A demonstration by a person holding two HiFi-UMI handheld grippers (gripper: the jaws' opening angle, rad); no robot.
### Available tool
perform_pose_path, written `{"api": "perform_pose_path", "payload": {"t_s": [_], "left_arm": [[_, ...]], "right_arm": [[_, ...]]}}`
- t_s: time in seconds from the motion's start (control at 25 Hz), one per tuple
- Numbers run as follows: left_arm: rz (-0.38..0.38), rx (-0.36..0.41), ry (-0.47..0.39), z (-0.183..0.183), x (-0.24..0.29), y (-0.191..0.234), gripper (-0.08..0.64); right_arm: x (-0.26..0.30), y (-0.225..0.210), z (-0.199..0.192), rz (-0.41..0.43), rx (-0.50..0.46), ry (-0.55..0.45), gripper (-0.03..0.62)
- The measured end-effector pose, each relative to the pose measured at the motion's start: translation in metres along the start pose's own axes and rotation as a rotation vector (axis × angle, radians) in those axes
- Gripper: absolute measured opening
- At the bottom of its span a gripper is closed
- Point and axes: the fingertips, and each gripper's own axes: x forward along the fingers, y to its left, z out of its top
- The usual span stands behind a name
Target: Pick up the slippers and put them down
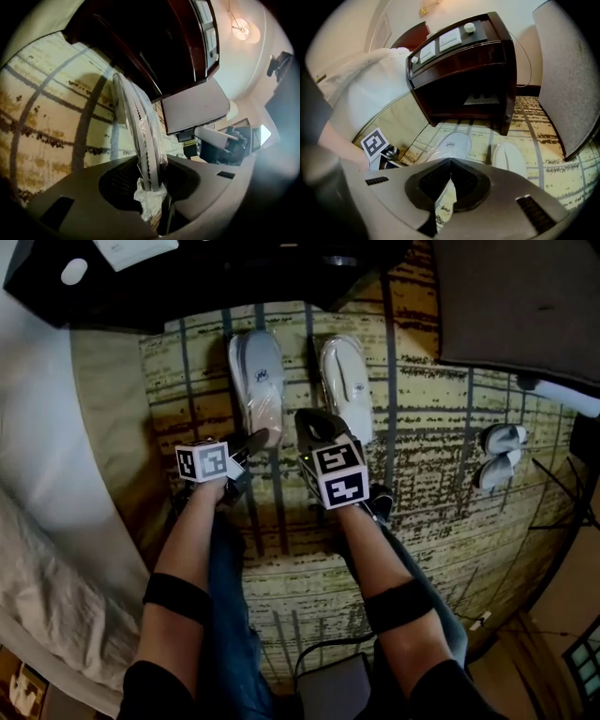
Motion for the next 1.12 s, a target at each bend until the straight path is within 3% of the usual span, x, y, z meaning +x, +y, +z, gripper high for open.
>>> {"api": "perform_pose_path", "payload": {"t_s": [0.24,0.36,0.48,0.52,0.6,0.76,0.96,1.04,1.12], "left_arm": [[0.066,-0.039,0.035,-0.014,0.003,0.027,0.111],[0.149,-0.038,0.061,-0.018,0.003,0.038,0.153],[0.259,-0.074,0.079,-0.027,-0.003,0.049,0.334],[0.288,-0.096,0.075,-0.029,-0.007,0.051,0.435],[0.349,-0.121,0.064,-0.031,-0.016,0.053,0.516],[0.439,-0.091,0.067,-0.028,-0.050,0.038,0.523],[0.405,-0.051,-0.010,-0.006,-0.107,-0.048,0.502],[0.369,-0.017,-0.029,0.005,-0.130,-0.098,0.426],[0.333,0.047,-0.057,0.017,-0.154,-0.153,0.297]], "right_arm": [[0.001,-0.005,-0.011,-0.006,-0.008,0.012,0.002],[-0.002,-0.006,-0.004,-0.011,-0.007,0.005,0.002],[-0.006,-0.004,0.003,-0.008,-0.006,0.003,0.002],[-0.009,-0.004,0.006,-0.009,-0.003,0.003,0.002],[-0.016,-0.006,0.011,-0.018,0.001,0.002,0.002],[-0.044,0.002,0.031,-0.027,0.003,0.002,0.002],[-0.109,0.027,0.070,-0.029,0.009,0.008,0.002],[-0.140,0.042,0.091,-0.019,-0.010,0.011,0.002],[-0.174,0.057,0.112,-0.010,-0.023,0.010,0.002]]}}
